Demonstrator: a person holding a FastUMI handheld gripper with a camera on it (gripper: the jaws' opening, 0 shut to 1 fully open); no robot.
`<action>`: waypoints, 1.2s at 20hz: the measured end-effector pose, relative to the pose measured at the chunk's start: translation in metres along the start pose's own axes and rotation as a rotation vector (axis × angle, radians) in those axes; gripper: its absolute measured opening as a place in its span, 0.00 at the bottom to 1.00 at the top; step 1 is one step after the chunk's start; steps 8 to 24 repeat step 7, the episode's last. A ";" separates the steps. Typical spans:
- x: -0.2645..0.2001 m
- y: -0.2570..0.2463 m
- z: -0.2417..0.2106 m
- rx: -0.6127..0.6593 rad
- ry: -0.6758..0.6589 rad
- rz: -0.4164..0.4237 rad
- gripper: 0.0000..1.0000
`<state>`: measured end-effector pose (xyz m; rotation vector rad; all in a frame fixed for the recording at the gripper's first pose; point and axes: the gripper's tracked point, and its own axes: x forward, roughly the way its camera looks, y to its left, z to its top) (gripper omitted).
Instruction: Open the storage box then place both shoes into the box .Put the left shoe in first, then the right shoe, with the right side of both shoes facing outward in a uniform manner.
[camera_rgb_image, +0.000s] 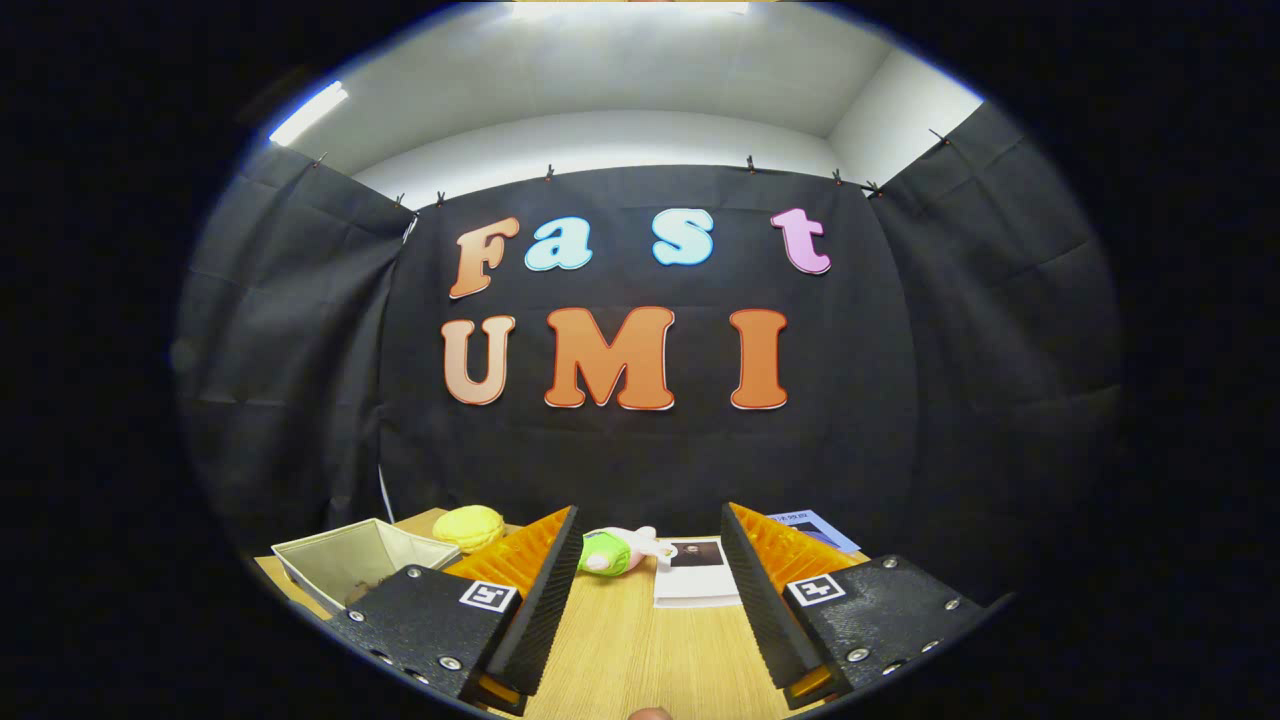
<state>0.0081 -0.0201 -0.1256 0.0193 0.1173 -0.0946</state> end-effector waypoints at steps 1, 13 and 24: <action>-0.002 -0.002 0.002 -0.005 -0.003 -0.002 0.83; -0.007 -0.002 0.010 -0.014 -0.020 0.000 0.83; -0.007 -0.002 0.010 -0.014 -0.020 0.000 0.83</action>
